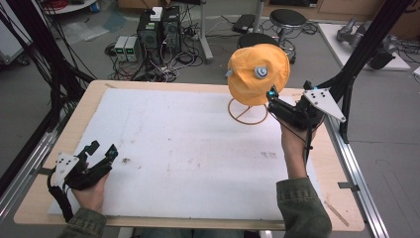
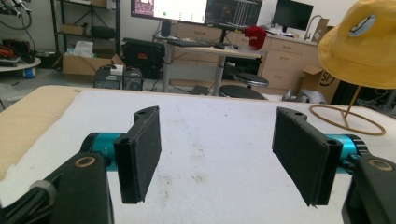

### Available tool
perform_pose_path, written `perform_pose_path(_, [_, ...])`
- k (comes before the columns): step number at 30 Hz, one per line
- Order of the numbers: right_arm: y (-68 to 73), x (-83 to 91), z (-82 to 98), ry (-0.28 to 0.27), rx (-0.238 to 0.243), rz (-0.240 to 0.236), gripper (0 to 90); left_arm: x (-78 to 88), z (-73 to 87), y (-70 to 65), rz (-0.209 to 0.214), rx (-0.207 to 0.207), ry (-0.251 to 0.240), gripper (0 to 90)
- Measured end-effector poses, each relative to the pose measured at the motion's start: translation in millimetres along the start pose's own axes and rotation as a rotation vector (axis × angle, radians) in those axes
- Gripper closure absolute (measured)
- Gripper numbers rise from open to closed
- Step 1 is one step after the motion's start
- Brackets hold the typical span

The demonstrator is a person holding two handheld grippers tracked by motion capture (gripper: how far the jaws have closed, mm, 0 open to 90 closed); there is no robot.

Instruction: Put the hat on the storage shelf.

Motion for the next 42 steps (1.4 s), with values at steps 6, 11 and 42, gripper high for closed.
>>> perform_pose_path(6, [-5.9,8.6,25.5,0.041,-0.014,0.012,2.9,0.0,0.5,-1.8,0.007,0.001,0.001,33.0])
perform_pose_path(11, [-12.6,22.5,40.2,0.054,-0.057,0.013,2.9,0.3,0.8,-1.6,0.006,0.000,0.002,32.9])
perform_pose_path(42, [-31.8,92.7,155.5,0.216,-0.111,0.028,2.9,-1.1,6.9,-2.3,0.002,-0.074,0.039,32.8])
Point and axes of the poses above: each handheld gripper's, and its own axes: x roughly backward along the jaws, z roughly out of its underside, y roughly to its left, the point moved 10 cm from there along -x, roughly forward along the jaws, and after that the axes turned 3 degrees about -y, right-handed, at the moved point
